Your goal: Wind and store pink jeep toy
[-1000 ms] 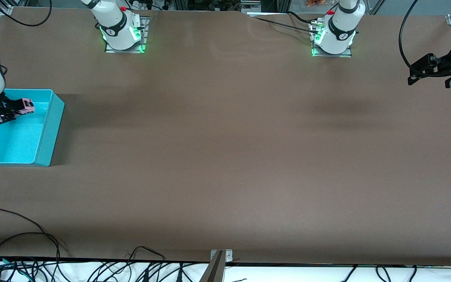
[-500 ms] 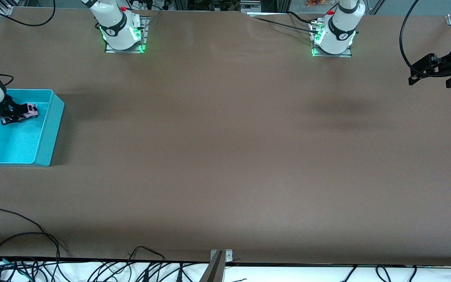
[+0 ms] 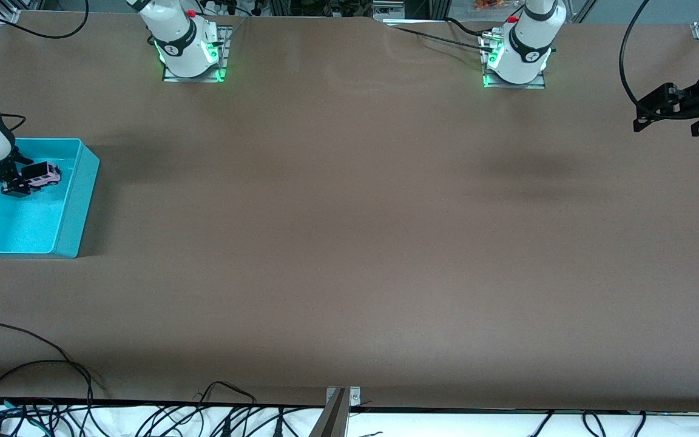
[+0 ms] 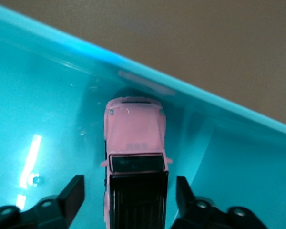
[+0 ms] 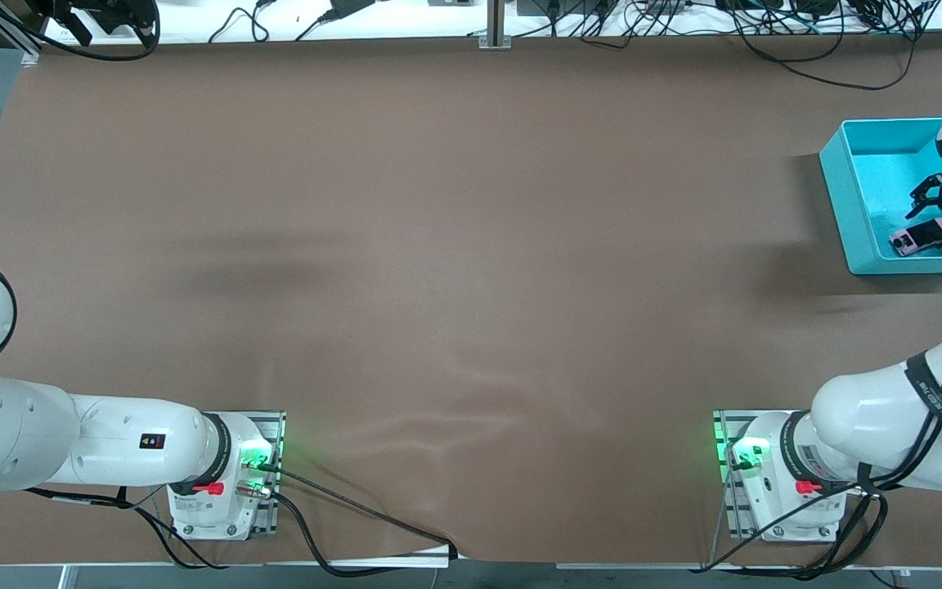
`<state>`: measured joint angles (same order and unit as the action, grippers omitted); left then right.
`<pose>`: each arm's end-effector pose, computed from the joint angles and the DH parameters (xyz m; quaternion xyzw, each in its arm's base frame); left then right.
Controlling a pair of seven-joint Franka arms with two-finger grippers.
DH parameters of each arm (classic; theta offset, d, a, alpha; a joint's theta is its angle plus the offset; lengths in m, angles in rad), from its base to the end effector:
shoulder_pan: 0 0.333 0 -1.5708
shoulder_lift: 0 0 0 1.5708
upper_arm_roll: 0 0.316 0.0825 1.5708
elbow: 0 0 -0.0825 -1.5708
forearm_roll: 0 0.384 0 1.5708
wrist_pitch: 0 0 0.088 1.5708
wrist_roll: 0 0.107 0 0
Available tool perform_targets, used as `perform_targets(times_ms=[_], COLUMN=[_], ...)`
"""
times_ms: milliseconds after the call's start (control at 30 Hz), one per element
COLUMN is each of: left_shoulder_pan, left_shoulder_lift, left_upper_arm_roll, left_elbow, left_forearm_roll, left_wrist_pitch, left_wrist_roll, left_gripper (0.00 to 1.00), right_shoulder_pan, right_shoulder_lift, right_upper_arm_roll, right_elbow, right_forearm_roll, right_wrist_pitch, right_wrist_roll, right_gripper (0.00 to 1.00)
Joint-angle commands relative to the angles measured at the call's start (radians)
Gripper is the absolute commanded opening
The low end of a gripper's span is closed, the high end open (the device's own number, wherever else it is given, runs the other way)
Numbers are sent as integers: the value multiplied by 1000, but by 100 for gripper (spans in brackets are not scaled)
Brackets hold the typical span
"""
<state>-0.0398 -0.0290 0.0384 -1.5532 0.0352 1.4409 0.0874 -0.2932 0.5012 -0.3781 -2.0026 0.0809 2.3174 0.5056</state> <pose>0.5318 0.0037 0.6377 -0.9981 0.0428 0.0423 0.0152 0.4650 -0.3636 0.2092 0.8194 -0.5650 -0.0786 0.0566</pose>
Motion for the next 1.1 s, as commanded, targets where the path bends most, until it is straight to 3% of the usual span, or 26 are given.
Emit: perform_targets(times_ms=[0, 433, 833, 1067], left_shoulder_pan=[-2, -12, -14, -14], left_shoulder_lift=[8, 9, 9, 9], left_upper_arm_roll=[-2, -3, -5, -5], left_elbow=[22, 24, 24, 24], left_forearm_roll=[23, 25, 25, 25], left_wrist_pitch=[-10, -7, -5, -5], left_wrist_roll=[3, 3, 3, 3], left_gripper=[100, 100, 100, 100], right_shoulder_pan=[5, 80, 212, 276], right_shoulder_lift=[-95, -125, -125, -125], right_upper_arm_roll=[16, 21, 21, 22], right_elbow=[27, 292, 501, 596], right_forearm_roll=[23, 14, 8, 20], right_wrist_pitch=[-162, -578, -822, -898], right_wrist_roll=[-32, -30, -38, -78], right_gripper=[100, 100, 100, 100])
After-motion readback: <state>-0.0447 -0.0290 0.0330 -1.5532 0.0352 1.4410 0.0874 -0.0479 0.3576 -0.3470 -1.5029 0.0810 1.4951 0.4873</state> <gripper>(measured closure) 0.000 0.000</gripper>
